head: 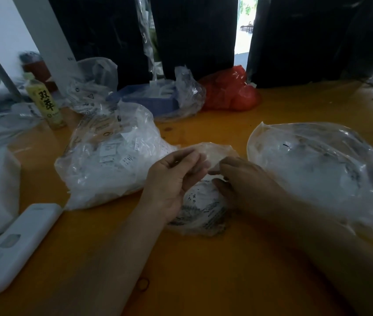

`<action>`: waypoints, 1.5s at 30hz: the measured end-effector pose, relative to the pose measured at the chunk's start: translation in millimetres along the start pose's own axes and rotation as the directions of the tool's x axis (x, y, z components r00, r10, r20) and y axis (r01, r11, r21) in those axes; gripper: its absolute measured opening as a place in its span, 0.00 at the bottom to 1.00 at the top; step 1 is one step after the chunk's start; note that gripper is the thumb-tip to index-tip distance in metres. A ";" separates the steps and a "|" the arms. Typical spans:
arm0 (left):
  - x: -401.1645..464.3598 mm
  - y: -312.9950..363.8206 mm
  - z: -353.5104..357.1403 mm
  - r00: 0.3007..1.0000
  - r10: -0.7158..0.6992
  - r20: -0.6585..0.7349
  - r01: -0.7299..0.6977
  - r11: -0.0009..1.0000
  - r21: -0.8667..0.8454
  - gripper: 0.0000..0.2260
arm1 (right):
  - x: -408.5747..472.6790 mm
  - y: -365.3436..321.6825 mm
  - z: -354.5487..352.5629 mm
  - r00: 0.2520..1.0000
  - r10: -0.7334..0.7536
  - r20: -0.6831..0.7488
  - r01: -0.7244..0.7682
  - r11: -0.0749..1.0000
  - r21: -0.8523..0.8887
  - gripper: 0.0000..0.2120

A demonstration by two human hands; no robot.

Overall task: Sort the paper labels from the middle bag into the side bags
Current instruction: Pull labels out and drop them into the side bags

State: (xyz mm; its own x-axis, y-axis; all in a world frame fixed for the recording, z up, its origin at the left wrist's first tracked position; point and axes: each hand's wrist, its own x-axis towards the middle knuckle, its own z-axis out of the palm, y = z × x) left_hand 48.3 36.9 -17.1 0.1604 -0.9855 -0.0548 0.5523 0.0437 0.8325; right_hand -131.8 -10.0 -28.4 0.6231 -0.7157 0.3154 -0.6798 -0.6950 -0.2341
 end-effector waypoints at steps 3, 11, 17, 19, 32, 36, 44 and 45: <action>0.1 0.3 0.2 1.000 -0.004 -0.013 0.004 1.000 -0.018 0.11 | 3.2 7.8 12.0 0.999 0.042 0.029 -0.039 0.993 -0.109 0.21; -0.5 0.3 -0.2 1.000 0.002 0.013 -0.002 0.999 -0.033 0.13 | 2.0 7.4 9.2 0.991 0.116 -0.061 -0.115 0.993 0.022 0.10; -0.9 -0.4 0.4 1.000 0.002 -0.023 0.000 0.997 0.079 0.07 | -6.6 6.4 -8.8 0.879 0.419 -0.228 -0.184 0.739 0.648 0.10; -1.7 -1.0 0.5 0.999 0.005 -0.034 0.000 0.989 0.150 0.06 | -8.6 3.3 -13.0 0.886 0.394 -0.245 -0.136 0.725 0.675 0.09; -6.0 -6.4 2.9 0.998 0.053 0.031 -0.061 0.928 0.367 0.01 | -9.9 -5.7 -13.6 0.907 0.334 -0.255 -0.167 0.843 0.511 0.12; -5.7 -5.0 3.9 0.999 0.031 0.034 -0.040 0.946 0.323 0.06 | -9.6 -5.1 -13.3 0.901 0.336 -0.274 -0.163 0.849 0.502 0.12; -5.7 -3.2 -0.3 0.992 0.010 0.127 -0.069 0.882 0.466 0.10 | -9.4 -3.7 -15.6 0.950 0.069 -0.303 0.024 0.956 0.293 0.09; -4.9 -3.6 -0.4 0.993 0.025 0.117 -0.076 0.888 0.454 0.08 | -9.7 -3.6 -16.2 0.951 0.079 -0.300 0.020 0.949 0.315 0.10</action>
State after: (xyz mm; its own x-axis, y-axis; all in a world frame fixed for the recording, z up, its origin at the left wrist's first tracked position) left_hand 45.9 41.6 -20.0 0.0774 -0.9965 0.0314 0.1063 0.0396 0.9935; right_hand -141.7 0.6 -15.8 0.4229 -0.7149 0.5569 -0.5104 -0.6957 -0.5054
